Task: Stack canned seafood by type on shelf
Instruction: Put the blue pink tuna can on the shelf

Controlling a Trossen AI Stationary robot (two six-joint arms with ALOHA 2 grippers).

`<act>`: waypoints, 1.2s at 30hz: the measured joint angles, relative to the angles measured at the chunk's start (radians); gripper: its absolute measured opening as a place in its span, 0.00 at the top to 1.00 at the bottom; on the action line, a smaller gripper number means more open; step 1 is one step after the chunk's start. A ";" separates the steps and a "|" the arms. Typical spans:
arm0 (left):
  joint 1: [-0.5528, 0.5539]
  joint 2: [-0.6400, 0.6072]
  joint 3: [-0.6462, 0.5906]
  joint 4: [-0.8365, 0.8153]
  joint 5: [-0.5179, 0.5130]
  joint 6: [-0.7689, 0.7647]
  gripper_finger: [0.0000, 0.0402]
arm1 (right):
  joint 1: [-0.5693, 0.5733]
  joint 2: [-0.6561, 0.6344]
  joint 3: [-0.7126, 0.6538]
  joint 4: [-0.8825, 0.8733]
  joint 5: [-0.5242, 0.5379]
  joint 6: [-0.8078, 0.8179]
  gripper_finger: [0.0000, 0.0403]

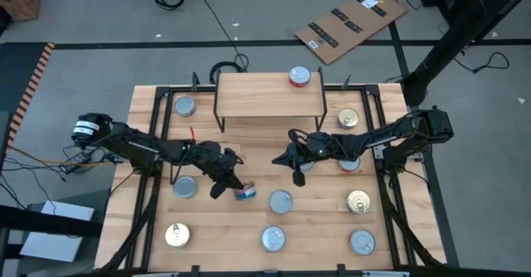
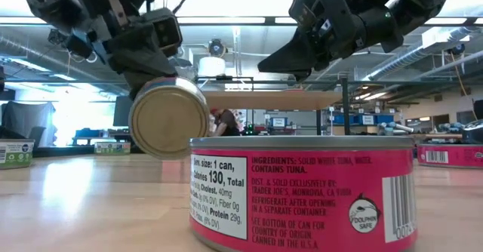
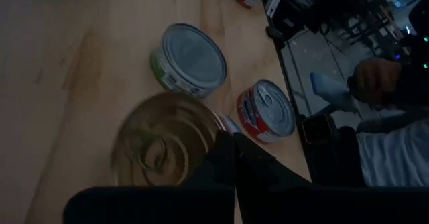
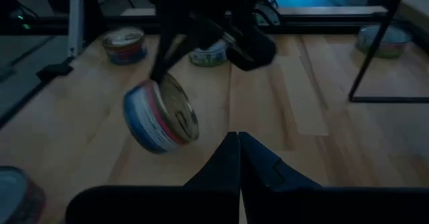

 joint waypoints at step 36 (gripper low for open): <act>0.071 0.198 0.004 0.229 -0.054 0.291 1.00 | 0.098 0.000 0.060 -0.077 0.170 -0.007 0.97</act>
